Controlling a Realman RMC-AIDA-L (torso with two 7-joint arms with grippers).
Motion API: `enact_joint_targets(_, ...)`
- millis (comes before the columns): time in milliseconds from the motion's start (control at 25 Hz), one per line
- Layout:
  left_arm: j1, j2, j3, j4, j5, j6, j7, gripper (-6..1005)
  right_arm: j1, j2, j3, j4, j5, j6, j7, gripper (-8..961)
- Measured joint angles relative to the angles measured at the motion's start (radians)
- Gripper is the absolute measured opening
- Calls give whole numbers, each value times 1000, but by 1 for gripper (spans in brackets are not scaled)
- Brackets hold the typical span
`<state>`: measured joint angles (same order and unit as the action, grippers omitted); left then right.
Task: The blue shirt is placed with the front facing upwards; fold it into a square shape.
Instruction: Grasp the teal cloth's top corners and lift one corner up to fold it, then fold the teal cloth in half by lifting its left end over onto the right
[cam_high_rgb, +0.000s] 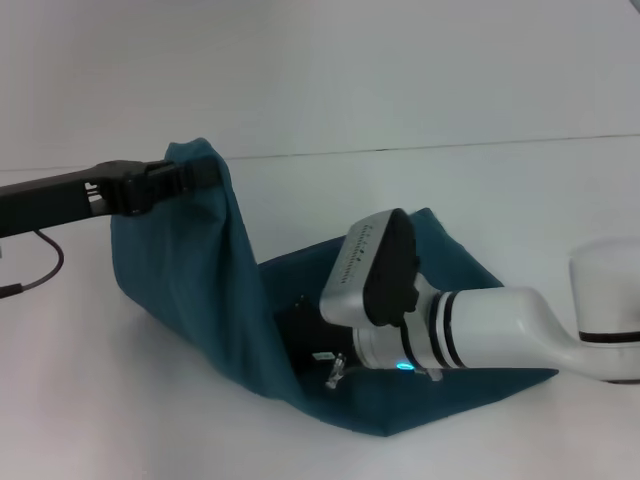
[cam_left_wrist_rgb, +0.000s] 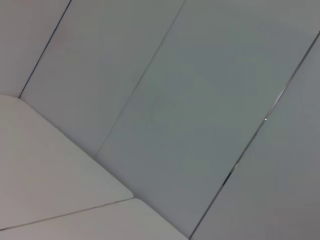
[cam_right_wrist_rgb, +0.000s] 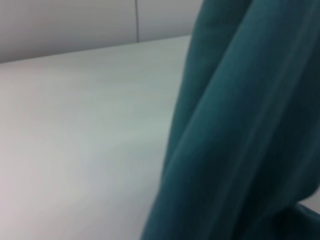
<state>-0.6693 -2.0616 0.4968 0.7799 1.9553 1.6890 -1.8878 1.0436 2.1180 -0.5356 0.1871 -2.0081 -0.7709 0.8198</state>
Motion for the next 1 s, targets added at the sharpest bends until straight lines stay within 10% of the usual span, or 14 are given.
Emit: enact_joint_targets(1000,-72,-53,48,-7,-65,6,-2,33,-234,-20,144,-180,5,-168,-48,0)
